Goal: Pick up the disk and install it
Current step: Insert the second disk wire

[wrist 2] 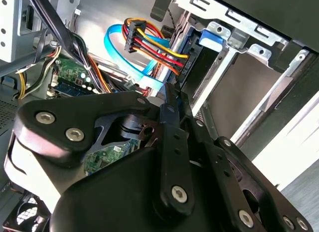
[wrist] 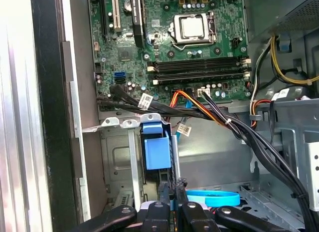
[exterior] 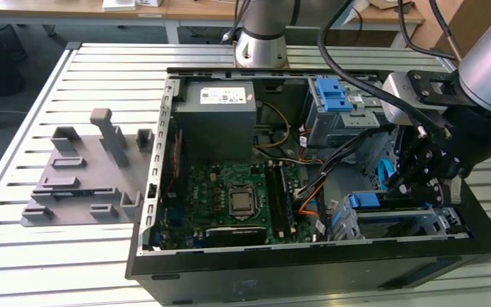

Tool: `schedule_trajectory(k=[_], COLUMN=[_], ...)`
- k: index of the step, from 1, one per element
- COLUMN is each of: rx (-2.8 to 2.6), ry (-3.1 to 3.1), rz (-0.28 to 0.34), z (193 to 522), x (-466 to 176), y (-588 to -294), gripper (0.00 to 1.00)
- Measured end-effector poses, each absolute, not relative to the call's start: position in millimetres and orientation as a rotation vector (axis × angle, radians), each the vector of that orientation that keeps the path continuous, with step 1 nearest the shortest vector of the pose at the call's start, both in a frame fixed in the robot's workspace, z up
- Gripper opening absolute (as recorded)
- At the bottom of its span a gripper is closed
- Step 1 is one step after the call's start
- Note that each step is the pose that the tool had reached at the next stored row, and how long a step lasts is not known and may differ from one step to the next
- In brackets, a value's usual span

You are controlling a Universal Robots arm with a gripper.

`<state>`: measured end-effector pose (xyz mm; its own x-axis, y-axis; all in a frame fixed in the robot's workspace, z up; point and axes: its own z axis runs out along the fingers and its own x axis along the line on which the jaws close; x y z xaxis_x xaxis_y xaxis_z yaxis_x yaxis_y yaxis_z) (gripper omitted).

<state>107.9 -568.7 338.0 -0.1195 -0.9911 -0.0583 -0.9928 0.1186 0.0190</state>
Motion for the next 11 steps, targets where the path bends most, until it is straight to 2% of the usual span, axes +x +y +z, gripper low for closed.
schedule_trajectory(k=[11], rx=[-2.064], ry=[2.325], rz=[0.083], z=[335.9], x=[108.3], y=[-570.5], gripper=[0.16])
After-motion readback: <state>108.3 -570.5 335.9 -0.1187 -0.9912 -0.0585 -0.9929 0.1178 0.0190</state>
